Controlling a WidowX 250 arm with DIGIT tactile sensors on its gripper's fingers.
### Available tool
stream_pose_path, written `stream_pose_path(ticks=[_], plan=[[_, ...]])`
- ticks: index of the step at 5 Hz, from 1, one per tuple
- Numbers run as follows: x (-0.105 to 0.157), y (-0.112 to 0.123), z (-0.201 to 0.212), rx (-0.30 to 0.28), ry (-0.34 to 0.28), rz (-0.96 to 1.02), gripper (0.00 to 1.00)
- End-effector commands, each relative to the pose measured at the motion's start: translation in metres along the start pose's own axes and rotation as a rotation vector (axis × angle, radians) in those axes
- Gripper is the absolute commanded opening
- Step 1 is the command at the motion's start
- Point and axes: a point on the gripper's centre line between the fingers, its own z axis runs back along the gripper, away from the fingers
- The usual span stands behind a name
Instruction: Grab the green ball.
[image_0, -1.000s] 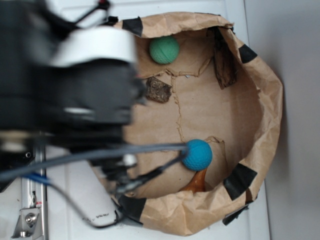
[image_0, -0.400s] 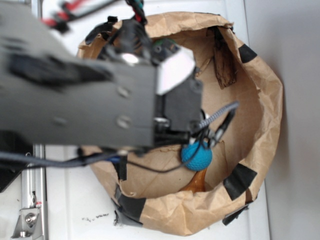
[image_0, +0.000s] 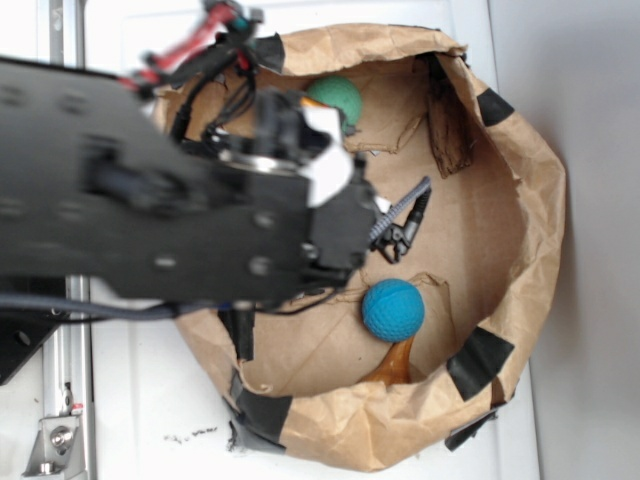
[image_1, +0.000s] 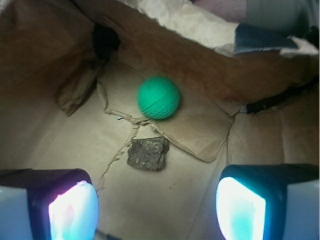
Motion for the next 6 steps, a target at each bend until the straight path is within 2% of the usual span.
stream_pose_path(ticks=[1, 2, 3, 6], plan=[[0.028, -0.001, -0.001, -0.028, 0.008, 0.041, 1.0], [0.045, -0.006, 0.001, -0.045, 0.022, 0.051, 1.0], [0.062, -0.008, -0.007, -0.08, 0.006, 0.0, 1.0], [0.062, -0.008, -0.007, -0.08, 0.006, 0.0, 1.0]])
